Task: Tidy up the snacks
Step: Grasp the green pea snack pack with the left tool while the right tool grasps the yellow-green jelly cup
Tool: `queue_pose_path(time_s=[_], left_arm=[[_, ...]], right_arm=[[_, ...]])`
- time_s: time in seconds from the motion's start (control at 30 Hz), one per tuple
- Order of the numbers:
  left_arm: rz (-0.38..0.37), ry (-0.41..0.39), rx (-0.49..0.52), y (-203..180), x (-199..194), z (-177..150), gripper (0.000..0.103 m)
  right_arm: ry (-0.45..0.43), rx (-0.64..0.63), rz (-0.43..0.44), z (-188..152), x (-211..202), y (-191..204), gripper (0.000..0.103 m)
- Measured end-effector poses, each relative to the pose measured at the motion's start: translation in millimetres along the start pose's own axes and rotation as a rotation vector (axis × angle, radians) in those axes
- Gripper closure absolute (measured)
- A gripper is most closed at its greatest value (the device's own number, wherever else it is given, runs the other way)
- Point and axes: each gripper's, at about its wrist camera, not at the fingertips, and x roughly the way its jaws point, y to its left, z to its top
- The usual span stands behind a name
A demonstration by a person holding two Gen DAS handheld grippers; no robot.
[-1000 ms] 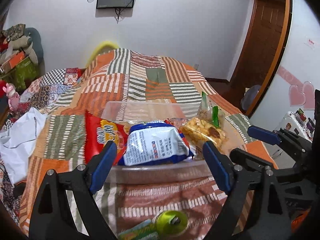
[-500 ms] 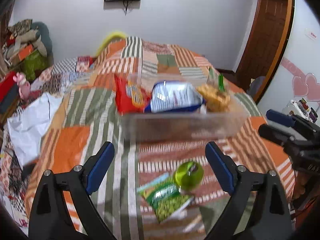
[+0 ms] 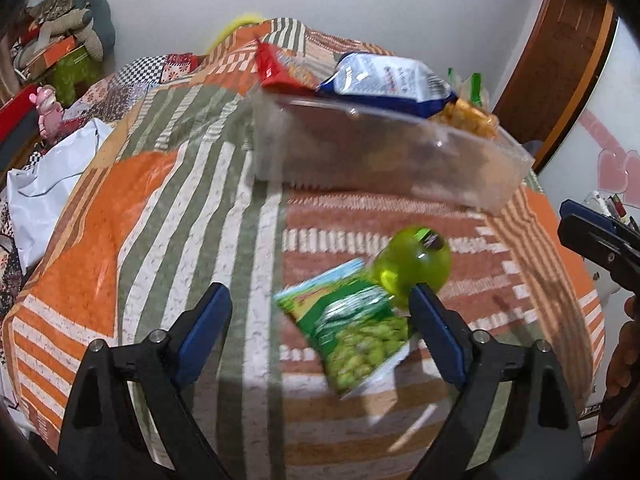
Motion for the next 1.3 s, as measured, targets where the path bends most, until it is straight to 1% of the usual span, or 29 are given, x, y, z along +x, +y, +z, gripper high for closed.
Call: queue_pose_path(time_s=[0.17, 0.27, 0.47, 0.57, 0.7, 0.77, 0.83, 0.87, 0.9, 1.0, 1.07, 1.1, 1.13, 1.17, 1.2, 1.23, 1.27, 1.3], left_arm=[[0.002, -0.003, -0.018, 19.5, -1.9, -4.9, 0.017], [-0.015, 0.006, -0.018, 24.8, -5.5, -6.3, 0.019], [-0.057, -0.006, -0.002, 16.9, -11.6, -8.4, 0.019], [-0.048, -0.007, 0.031, 10.0, -8.7, -9.5, 0.019], [-0.043, -0.01, 0.045, 10.2, -3.5, -12.2, 0.019], [-0.039, -0.017, 0.052, 9.6, -3.1, -13.4, 0.019], [-0.035, -0.021, 0.061, 8.7, -2.0, -14.2, 0.019], [-0.036, -0.021, 0.063, 8.3, -1.2, -14.4, 0.019], [-0.036, -0.021, 0.062, 8.2, -0.3, -14.2, 0.019], [-0.045, -0.02, 0.053, 8.5, 0.0, -13.0, 0.02], [-0.052, -0.015, 0.055, 6.9, 1.0, -12.1, 0.026], [-0.055, -0.014, 0.059, 5.1, 1.6, -11.8, 0.027], [-0.057, -0.015, 0.064, 3.2, 2.2, -11.8, 0.03], [-0.051, -0.017, 0.066, 1.4, 3.1, -12.0, 0.034], [-0.045, -0.02, 0.071, 0.1, 3.6, -12.6, 0.035], [-0.038, -0.023, 0.082, -1.6, 4.6, -13.3, 0.041], [-0.028, -0.023, 0.092, -3.2, 5.8, -14.1, 0.044], [-0.024, -0.029, 0.096, -4.0, 5.7, -15.0, 0.044]], right_arm=[[0.032, -0.005, 0.039, -2.1, 15.7, 13.2, 0.037], [0.051, -0.021, 0.056, -2.1, 24.7, 22.3, 0.037], [0.082, -0.069, 0.066, -0.4, 43.5, 38.9, 0.037], [0.106, -0.069, 0.082, 1.7, 54.6, 41.1, 0.038], [0.145, -0.072, 0.107, 2.2, 66.3, 44.3, 0.049], [0.157, -0.078, 0.118, 1.7, 70.9, 46.9, 0.05], [0.167, -0.092, 0.118, 1.2, 75.4, 50.6, 0.054], [0.173, -0.101, 0.12, 0.9, 77.7, 53.0, 0.059], [0.182, -0.108, 0.122, 0.5, 79.5, 55.9, 0.06], [0.171, -0.123, 0.105, 0.5, 79.2, 59.6, 0.06], [0.166, -0.117, 0.102, 0.9, 76.7, 58.1, 0.06], [0.164, -0.112, 0.098, 1.3, 75.7, 56.6, 0.06], [0.162, -0.107, 0.095, 1.3, 74.1, 54.3, 0.06], [0.159, -0.097, 0.093, 1.4, 71.7, 50.9, 0.06], [0.155, -0.086, 0.091, 1.4, 68.9, 47.0, 0.06], [0.152, -0.078, 0.09, 2.1, 67.4, 44.8, 0.06], [0.145, -0.069, 0.085, 2.5, 64.1, 41.7, 0.06], [0.138, -0.061, 0.082, 2.4, 60.3, 38.6, 0.06]])
